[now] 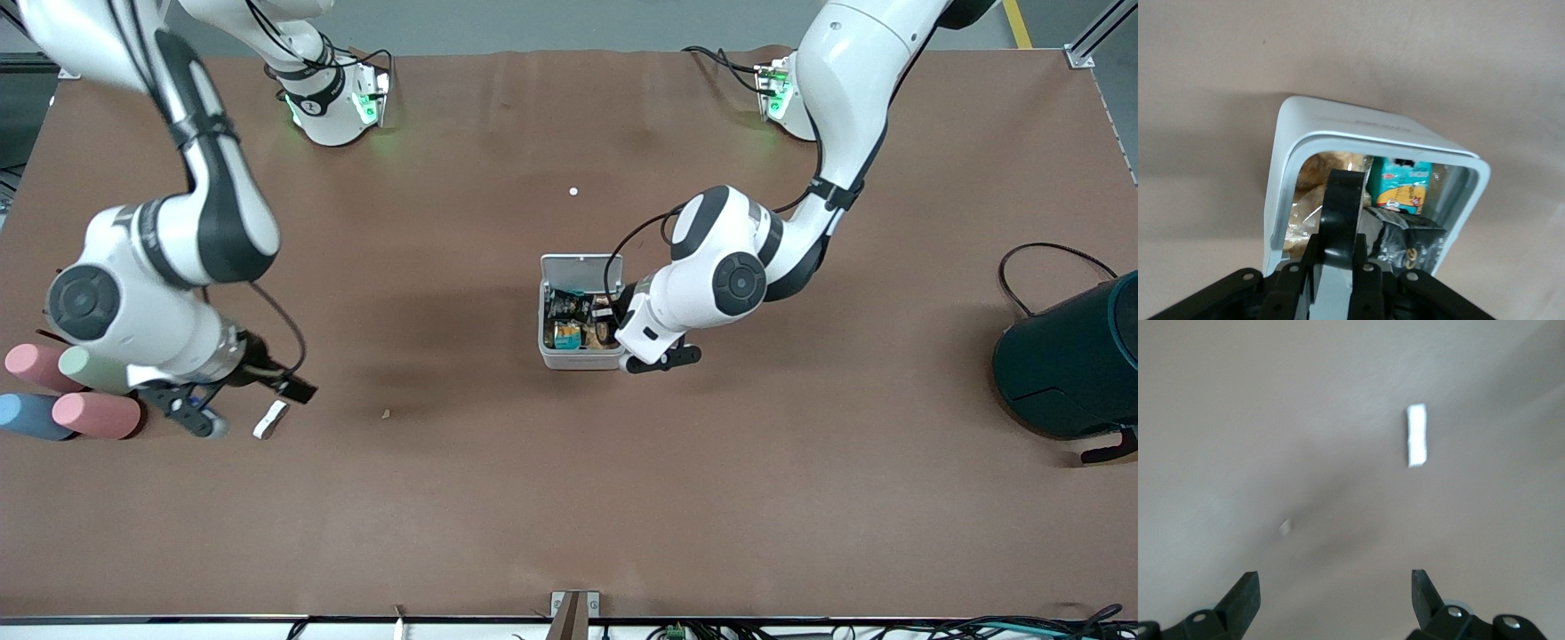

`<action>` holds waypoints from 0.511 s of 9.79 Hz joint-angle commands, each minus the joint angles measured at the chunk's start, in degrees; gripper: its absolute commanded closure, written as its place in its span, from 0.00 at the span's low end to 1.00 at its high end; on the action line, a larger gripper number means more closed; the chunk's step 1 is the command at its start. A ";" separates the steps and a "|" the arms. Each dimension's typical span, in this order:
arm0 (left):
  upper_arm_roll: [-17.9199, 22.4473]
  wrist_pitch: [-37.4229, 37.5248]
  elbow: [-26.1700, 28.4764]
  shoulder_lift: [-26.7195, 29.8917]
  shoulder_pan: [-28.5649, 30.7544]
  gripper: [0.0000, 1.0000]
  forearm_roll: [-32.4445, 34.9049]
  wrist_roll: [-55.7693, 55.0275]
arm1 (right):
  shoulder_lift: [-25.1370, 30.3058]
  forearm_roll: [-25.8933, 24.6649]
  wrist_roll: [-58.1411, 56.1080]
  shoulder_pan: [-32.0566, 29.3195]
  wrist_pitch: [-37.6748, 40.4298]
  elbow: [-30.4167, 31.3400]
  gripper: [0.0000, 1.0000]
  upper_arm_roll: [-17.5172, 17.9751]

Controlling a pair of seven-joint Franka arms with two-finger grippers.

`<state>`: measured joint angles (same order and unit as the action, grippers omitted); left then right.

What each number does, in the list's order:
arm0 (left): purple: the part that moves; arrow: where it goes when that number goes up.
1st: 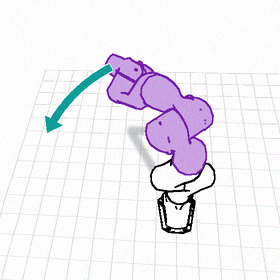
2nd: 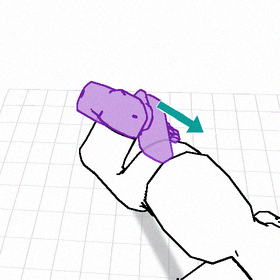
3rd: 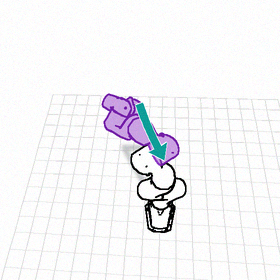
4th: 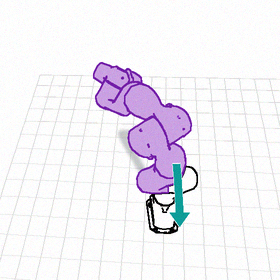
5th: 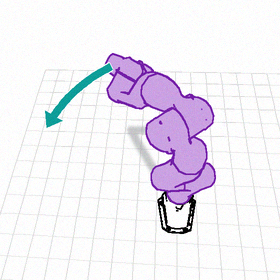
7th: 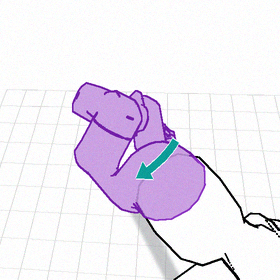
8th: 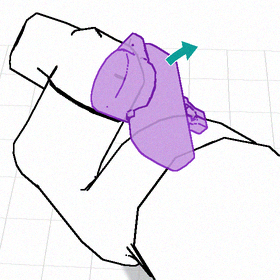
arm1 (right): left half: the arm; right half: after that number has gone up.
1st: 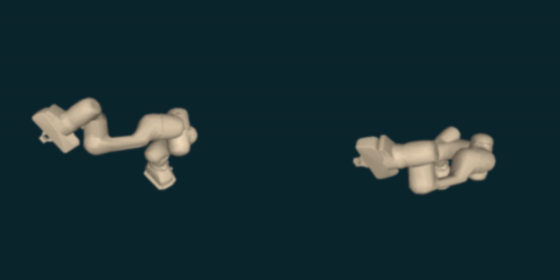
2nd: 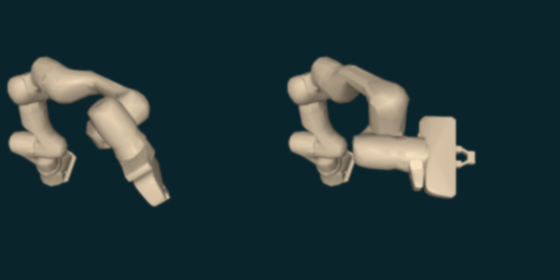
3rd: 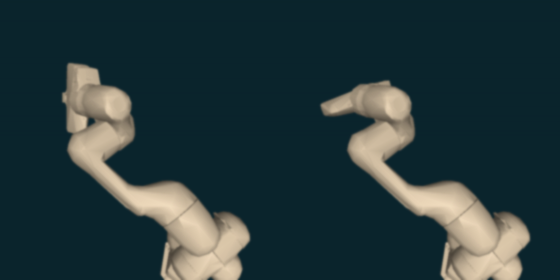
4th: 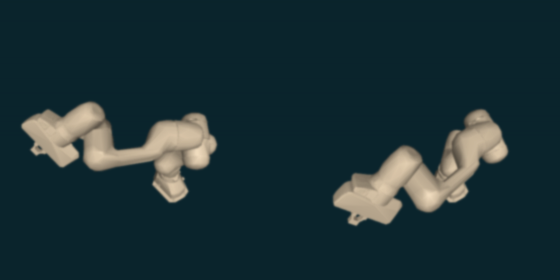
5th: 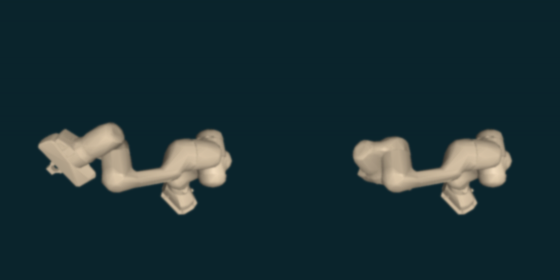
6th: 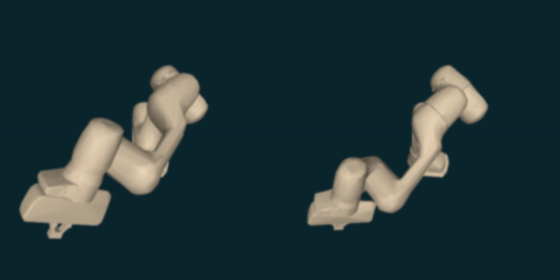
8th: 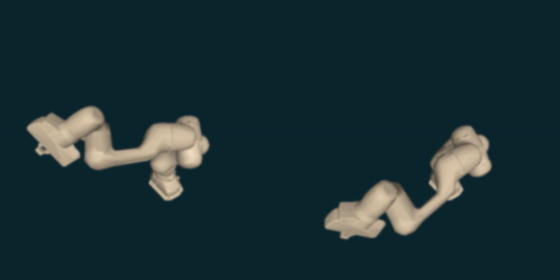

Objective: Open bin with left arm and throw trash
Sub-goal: 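Grasp the white paper strip with the right gripper while the left gripper retracts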

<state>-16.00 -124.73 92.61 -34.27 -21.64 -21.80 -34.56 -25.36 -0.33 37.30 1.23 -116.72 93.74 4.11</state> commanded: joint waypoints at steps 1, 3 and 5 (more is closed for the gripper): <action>0.27 -0.17 1.96 1.04 -0.42 0.96 0.00 -1.74 | -6.07 -3.96 -3.45 -4.38 -5.95 0.04 0.00 1.34; 0.27 0.01 2.40 1.22 -0.24 0.49 0.00 -3.75 | -10.91 -6.51 -3.72 -5.36 -12.10 0.13 0.00 1.26; 0.36 0.36 2.32 2.09 0.02 0.00 0.27 -3.85 | -12.86 -9.59 -3.90 -7.20 -16.42 1.96 0.00 1.26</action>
<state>-16.06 -124.95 93.72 -34.28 -21.78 -21.85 -37.26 -38.02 -7.46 33.53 -3.84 -131.41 94.39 4.17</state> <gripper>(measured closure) 0.511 0.000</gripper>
